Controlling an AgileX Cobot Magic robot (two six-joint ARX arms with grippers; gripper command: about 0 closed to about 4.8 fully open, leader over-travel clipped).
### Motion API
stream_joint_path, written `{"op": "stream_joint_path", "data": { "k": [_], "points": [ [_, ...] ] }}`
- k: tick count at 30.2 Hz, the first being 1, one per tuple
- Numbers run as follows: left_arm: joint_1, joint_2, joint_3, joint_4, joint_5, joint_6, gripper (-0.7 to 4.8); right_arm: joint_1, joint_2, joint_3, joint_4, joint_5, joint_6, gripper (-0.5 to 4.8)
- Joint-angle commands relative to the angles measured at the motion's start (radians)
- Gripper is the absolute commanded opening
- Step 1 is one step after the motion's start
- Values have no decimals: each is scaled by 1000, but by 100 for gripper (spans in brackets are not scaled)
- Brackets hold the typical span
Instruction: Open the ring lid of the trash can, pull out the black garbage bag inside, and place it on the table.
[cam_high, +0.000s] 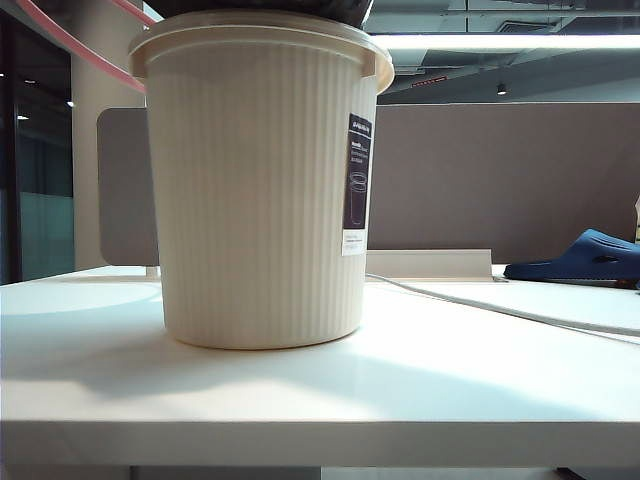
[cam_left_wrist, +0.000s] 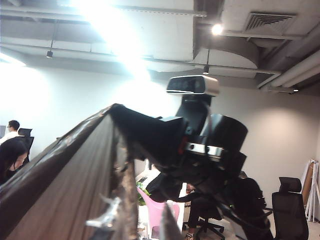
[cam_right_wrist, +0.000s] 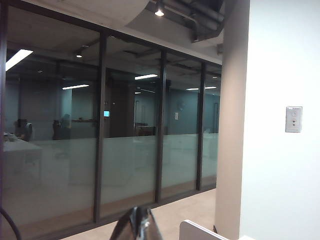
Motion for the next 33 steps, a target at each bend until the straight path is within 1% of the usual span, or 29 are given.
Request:
{"op": "stream_joint_path", "data": {
  "k": [1, 6, 8, 10, 11, 14, 15, 17, 21, 24, 27, 28, 29, 30, 31, 32, 33],
  "points": [
    [1, -8, 6, -13, 23, -1, 130, 0, -23, 6, 24, 1, 3, -5],
    [1, -19, 6, -46, 24, 7, 130, 0, -43, 6, 27, 3, 2, -5],
    [1, -26, 6, -50, 43, 7, 132, 0, -52, 6, 32, 5, 2, -5],
    [1, -36, 6, -83, 50, 31, 203, -9, -61, 6, 32, 7, 1, -5],
    [1, -46, 6, -123, 49, 68, 225, -24, -67, 6, 31, 7, 1, -5],
    [1, -66, 6, -229, 48, 157, 225, -57, -82, 6, 27, 7, 2, -5],
    [1, -69, 6, -241, 48, 166, 225, -66, -85, 6, 27, 6, 2, -5],
    [1, -71, 6, -267, 46, 166, 225, -88, -95, 6, 27, 6, 3, -5],
    [1, -71, 6, -298, 46, 166, 225, -93, -108, 6, 24, 7, 2, -5],
    [1, -72, 6, -353, 47, 191, 225, -117, -116, 6, 23, 7, 1, -5],
    [1, -74, 6, -424, 50, 211, 225, -118, -117, 6, 19, 12, -1, -5],
    [1, -74, 6, -474, 49, 248, 225, -129, -117, 6, 9, 26, -4, -5],
    [1, -76, 6, -500, 49, 267, 225, -140, -117, 6, 5, 26, -7, -5],
    [1, -77, 6, -561, 45, 323, 225, -164, -117, 6, -6, 26, -8, -5],
    [1, -79, 6, -589, 43, 348, 225, -175, -117, 6, -10, 25, -8, -5],
    [1, -83, 6, -644, 40, 390, 225, -193, -117, 6, -20, 26, -10, -5],
    [1, -83, 6, -669, 38, 410, 225, -204, -117, 6, -24, 25, -11, -5]
  ]
}}
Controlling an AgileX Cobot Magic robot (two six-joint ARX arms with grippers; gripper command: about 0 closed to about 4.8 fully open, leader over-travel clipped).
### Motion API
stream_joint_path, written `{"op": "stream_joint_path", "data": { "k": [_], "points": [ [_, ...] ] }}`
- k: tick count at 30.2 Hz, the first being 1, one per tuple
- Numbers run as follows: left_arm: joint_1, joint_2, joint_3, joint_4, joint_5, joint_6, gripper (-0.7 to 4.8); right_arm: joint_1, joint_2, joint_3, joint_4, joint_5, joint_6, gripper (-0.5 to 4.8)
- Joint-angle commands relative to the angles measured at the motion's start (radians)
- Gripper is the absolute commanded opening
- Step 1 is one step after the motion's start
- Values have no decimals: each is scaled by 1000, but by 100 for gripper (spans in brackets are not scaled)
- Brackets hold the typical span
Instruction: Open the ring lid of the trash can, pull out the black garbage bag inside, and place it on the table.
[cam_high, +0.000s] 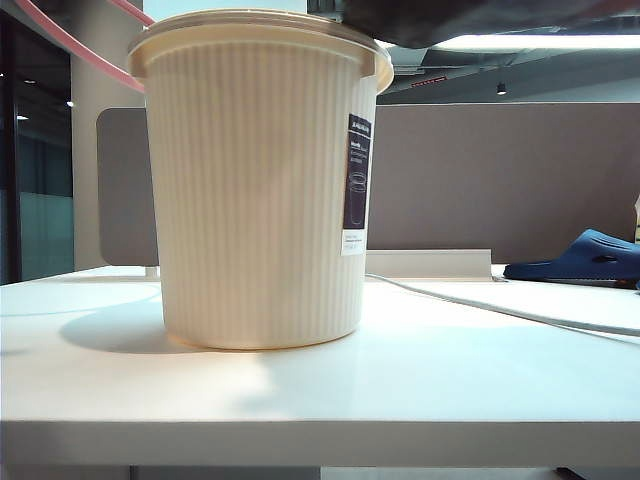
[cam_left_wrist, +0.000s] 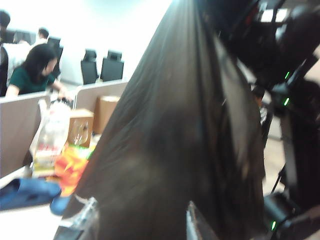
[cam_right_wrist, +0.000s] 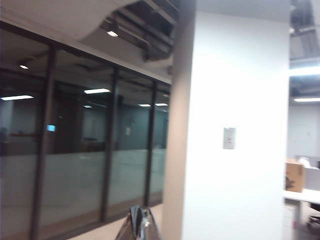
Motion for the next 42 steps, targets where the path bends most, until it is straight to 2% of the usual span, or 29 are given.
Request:
{"op": "stream_joint_path", "data": {
  "k": [1, 4, 6, 12, 19, 22, 29, 40, 42],
  "points": [
    [0, -10, 5, -105, -3, 102, 225, -40, -7, 6, 6, 2, -4, -5],
    [0, -11, 5, -143, -3, 106, 225, -95, -7, 6, 6, -9, -4, -5],
    [0, -12, 4, -175, -3, 137, 225, -125, -5, 6, -9, -10, -6, -5],
    [0, -12, 3, -278, -35, 236, 225, -158, 2, 6, -72, 20, -110, -5],
    [0, -12, 3, -324, -37, 259, 225, -181, 36, 5, -114, 27, -136, -5],
    [0, -12, 3, -355, -39, 304, 225, -207, 60, 4, -125, 47, -151, -5],
    [0, -12, 3, -364, -45, 330, 225, -258, 109, 4, -158, 44, -154, -5],
    [0, -11, -10, -397, -45, 367, 224, -280, 218, 4, -166, 48, -156, -5],
    [0, -11, -21, -397, -44, 367, 224, -280, 243, 4, -166, 84, -176, -5]
  ]
}}
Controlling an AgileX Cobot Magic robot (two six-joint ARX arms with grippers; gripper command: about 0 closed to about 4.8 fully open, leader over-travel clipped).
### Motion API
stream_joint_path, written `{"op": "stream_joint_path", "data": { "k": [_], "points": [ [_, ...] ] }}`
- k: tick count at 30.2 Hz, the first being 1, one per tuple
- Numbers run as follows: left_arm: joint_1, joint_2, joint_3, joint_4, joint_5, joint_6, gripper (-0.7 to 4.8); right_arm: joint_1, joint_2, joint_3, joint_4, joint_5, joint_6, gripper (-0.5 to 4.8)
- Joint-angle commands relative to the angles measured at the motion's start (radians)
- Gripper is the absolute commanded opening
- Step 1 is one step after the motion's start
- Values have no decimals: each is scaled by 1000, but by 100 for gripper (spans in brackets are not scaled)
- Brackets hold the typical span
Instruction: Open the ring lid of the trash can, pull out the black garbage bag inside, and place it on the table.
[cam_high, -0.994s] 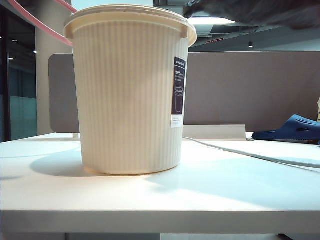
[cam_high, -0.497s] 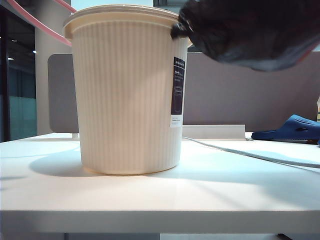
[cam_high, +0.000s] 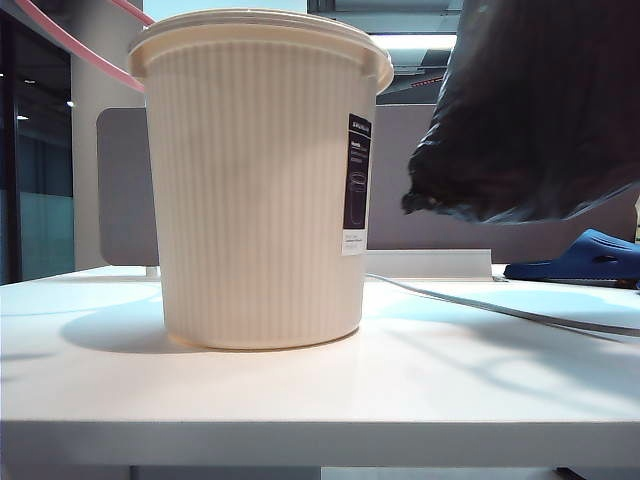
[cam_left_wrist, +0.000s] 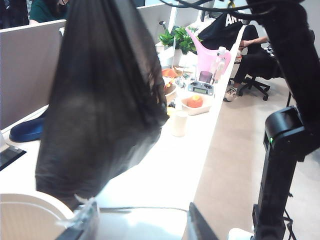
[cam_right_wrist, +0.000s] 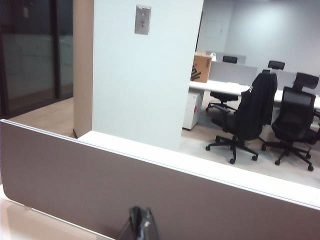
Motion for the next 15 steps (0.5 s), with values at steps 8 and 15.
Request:
{"op": "stream_joint_path", "data": {
  "k": [8, 15],
  "points": [
    [0, -2, -37, -2, 1, 37, 224, -16, 112, 6, 17, 47, -29, -5],
    [0, -3, -38, -19, 1, 55, 224, -38, 189, 5, -18, 47, -29, -5]
  ]
}}
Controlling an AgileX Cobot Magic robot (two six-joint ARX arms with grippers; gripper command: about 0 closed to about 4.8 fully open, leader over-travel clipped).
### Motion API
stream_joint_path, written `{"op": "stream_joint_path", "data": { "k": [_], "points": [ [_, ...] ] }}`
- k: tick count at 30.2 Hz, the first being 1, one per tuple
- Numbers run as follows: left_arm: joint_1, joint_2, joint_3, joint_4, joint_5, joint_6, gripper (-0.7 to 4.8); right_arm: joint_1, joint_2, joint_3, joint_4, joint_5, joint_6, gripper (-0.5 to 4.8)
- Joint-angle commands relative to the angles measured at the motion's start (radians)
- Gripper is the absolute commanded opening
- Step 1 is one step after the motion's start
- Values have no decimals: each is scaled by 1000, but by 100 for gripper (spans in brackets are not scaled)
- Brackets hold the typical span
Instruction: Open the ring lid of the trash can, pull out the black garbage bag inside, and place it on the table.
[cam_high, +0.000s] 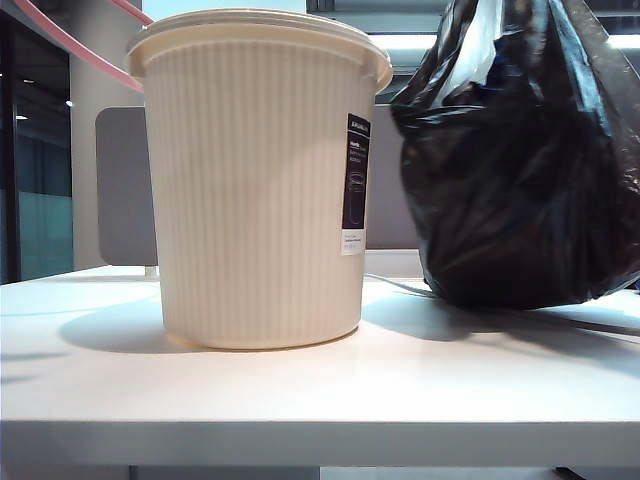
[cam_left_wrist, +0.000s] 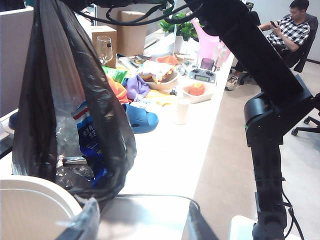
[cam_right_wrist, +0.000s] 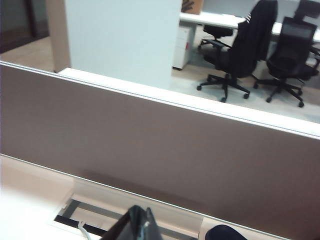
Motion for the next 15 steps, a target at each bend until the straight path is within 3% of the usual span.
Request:
{"op": "stream_joint_path", "data": {
  "k": [1, 15],
  "points": [
    [0, -3, 0, 1, 1, 9, 224, -16, 4, 7, 25, 2, -3, -5],
    [0, -3, -1, -31, 1, 13, 224, -50, 18, -119, -7, -2, -3, -5]
  ]
}}
